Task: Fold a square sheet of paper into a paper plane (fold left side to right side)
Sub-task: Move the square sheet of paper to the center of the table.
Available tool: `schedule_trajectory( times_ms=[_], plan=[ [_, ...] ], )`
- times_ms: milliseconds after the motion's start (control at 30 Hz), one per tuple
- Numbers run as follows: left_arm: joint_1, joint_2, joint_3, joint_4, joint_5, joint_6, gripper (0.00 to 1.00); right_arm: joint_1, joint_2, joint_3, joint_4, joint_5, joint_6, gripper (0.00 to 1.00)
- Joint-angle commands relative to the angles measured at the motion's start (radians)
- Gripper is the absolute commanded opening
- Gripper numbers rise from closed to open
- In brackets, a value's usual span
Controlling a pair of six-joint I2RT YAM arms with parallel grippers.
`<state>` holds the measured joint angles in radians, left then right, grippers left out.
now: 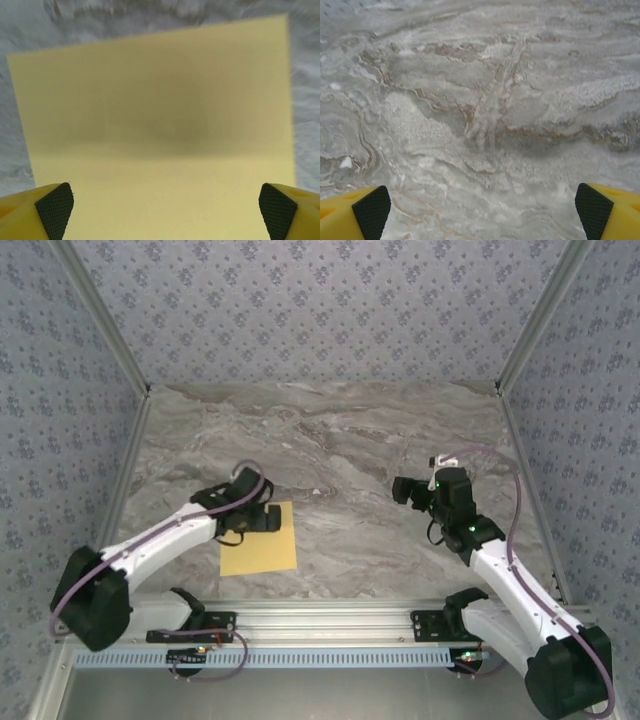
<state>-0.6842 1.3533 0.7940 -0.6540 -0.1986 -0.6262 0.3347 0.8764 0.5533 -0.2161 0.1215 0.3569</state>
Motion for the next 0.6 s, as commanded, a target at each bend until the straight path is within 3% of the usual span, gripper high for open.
schedule_trajectory(
  times_ms=[0, 567],
  plan=[
    [-0.013, 0.051, 0.040, -0.048, -0.019, -0.077, 0.98, 0.023, -0.020, 0.006, -0.066, 0.041, 0.027, 1.00],
    [0.024, 0.298, 0.049, 0.149, 0.173, -0.037, 0.98, 0.050, -0.018, 0.010, -0.075, 0.050, 0.013, 1.00]
  ],
)
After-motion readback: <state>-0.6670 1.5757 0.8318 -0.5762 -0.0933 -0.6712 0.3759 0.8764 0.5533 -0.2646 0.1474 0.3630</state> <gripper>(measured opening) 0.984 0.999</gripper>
